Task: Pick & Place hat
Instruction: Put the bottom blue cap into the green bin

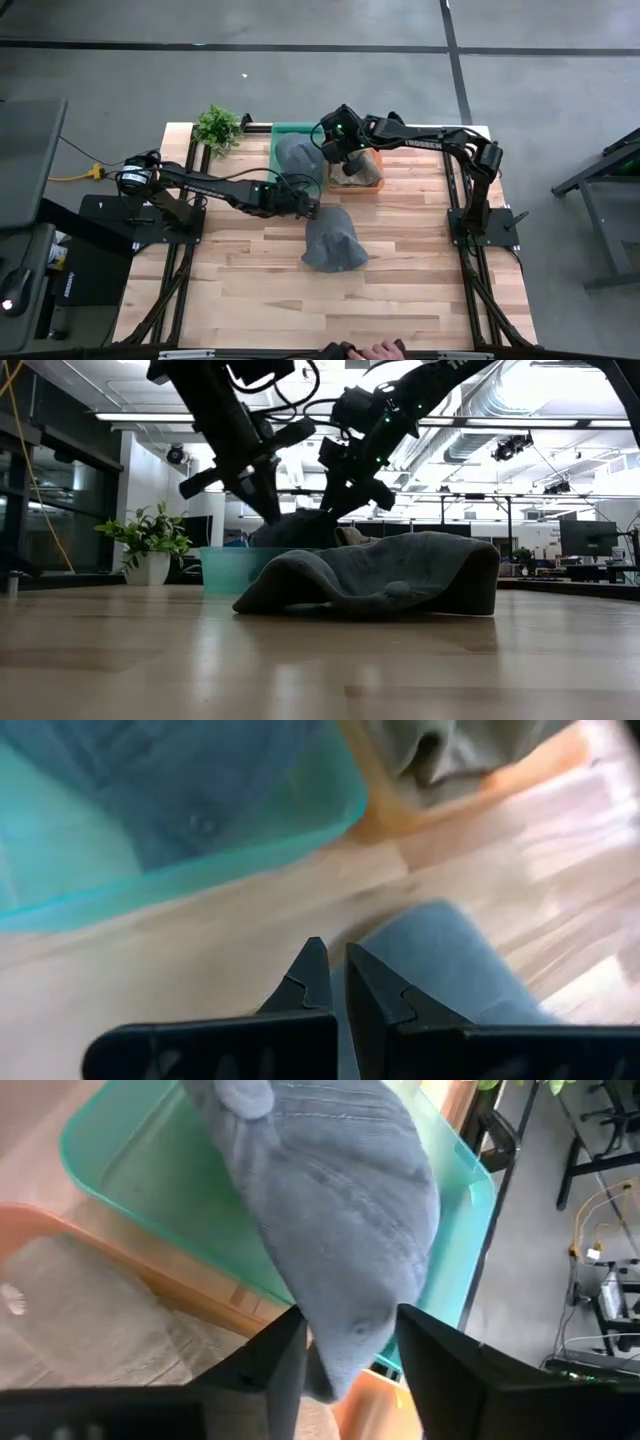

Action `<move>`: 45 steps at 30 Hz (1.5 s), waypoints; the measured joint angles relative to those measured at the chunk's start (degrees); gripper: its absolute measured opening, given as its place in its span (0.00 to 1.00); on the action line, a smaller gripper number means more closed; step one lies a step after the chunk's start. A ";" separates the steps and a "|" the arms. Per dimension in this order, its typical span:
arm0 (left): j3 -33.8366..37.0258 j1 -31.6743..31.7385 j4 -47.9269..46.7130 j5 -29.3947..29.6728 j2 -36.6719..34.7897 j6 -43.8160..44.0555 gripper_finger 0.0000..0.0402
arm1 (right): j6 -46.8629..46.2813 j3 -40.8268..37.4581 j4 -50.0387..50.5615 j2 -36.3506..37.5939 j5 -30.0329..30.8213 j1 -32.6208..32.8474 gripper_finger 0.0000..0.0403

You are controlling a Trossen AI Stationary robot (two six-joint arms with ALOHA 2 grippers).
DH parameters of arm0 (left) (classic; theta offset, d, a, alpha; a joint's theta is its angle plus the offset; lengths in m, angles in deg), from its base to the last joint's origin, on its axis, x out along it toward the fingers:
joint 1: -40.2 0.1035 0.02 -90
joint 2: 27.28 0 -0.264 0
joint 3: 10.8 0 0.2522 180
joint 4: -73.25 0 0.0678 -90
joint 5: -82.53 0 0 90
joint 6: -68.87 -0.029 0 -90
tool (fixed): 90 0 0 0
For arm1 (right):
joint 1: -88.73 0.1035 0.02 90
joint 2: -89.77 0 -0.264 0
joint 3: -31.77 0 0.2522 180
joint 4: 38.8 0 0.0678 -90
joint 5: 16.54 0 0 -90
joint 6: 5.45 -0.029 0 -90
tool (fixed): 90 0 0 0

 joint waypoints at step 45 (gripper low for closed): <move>-0.02 -13.60 -38.10 3.10 -0.02 13.11 0.00 | -55.35 -0.04 -15.69 -8.79 7.22 5.29 0.00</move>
